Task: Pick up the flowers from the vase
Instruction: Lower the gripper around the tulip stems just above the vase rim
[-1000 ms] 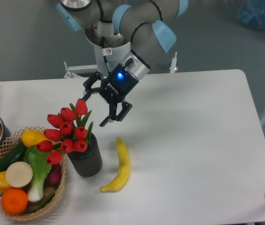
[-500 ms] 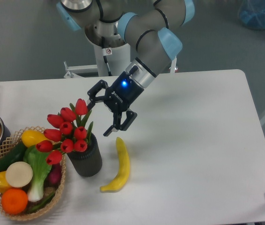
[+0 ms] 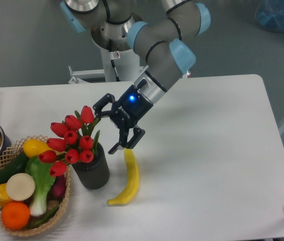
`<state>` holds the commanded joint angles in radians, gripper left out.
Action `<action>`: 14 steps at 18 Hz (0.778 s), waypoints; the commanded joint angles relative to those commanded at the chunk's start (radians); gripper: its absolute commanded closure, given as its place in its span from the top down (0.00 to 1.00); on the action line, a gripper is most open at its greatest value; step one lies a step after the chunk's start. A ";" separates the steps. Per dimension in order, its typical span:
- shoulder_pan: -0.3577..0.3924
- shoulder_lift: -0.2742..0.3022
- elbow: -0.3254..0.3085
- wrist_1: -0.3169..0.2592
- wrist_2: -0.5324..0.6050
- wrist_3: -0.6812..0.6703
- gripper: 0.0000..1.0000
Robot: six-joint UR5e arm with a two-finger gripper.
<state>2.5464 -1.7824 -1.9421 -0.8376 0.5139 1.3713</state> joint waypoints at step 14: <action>-0.038 -0.058 0.028 0.000 -0.090 0.011 1.00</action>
<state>2.5081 -1.8408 -1.9144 -0.8376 0.4234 1.3821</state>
